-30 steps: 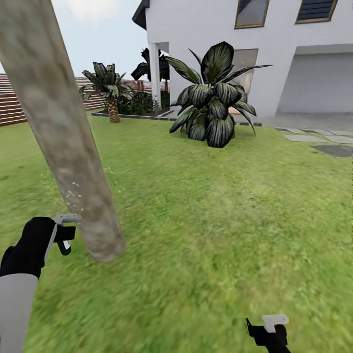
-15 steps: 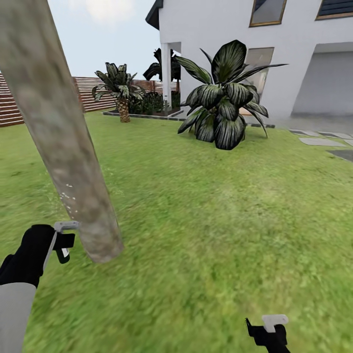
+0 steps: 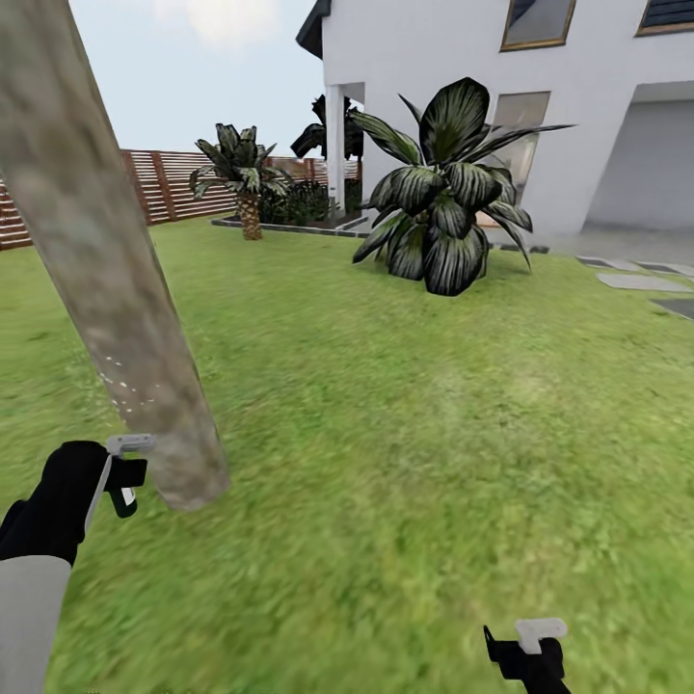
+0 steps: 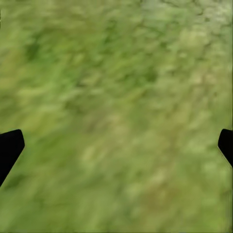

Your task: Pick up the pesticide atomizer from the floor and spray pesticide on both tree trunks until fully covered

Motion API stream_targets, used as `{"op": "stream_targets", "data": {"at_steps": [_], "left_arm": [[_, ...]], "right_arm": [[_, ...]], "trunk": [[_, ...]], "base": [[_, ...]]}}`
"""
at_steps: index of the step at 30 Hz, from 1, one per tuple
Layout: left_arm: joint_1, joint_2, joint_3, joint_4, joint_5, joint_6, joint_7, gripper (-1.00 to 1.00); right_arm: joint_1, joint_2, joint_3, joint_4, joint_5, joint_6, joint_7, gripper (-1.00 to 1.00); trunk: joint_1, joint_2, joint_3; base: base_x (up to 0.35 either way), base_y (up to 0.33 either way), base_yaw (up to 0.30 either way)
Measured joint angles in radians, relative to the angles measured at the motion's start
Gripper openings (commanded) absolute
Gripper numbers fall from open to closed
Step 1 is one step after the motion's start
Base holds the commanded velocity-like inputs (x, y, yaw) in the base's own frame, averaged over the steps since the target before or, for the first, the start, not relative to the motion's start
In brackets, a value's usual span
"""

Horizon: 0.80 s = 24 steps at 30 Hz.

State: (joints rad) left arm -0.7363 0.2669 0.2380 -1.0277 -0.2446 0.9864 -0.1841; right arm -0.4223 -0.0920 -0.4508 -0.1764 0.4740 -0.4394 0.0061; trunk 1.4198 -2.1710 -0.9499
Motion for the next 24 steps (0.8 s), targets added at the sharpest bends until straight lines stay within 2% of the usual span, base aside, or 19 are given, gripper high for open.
{"op": "stream_targets", "data": {"at_steps": [8,12,19,22,24], "left_arm": [[0.000,-0.001,0.002,0.000,0.000,0.000,0.001,-1.00],[0.000,-0.002,-0.001,0.002,-0.002,0.000,0.002,-1.00],[0.013,0.005,0.002,0.018,-0.004,-0.001,0.004,-1.00],[0.044,0.008,0.047,0.047,-0.001,-0.020,0.023,-1.00],[0.054,0.008,0.089,0.054,-0.004,-0.047,0.026,-1.00]], "right_arm": [[0.000,0.000,0.000,0.000,0.000,0.000,0.000,1.00],[0.000,0.000,0.000,0.001,0.000,0.000,0.000,1.00],[0.000,-0.003,0.000,0.002,0.000,0.000,0.000,1.00],[0.000,-0.002,0.000,0.002,0.000,0.000,0.000,1.00],[0.000,-0.002,0.000,0.002,0.000,0.000,0.000,1.00]], "trunk": [[0.000,0.000,0.000],[0.000,0.000,0.000],[0.000,0.000,0.000],[0.000,0.000,0.000],[0.000,0.000,0.000]], "base": [[0.226,-0.203,0.268],[0.175,-0.221,0.039],[0.010,-0.269,0.015],[0.019,-0.273,0.215],[0.179,-0.231,0.269]]}}
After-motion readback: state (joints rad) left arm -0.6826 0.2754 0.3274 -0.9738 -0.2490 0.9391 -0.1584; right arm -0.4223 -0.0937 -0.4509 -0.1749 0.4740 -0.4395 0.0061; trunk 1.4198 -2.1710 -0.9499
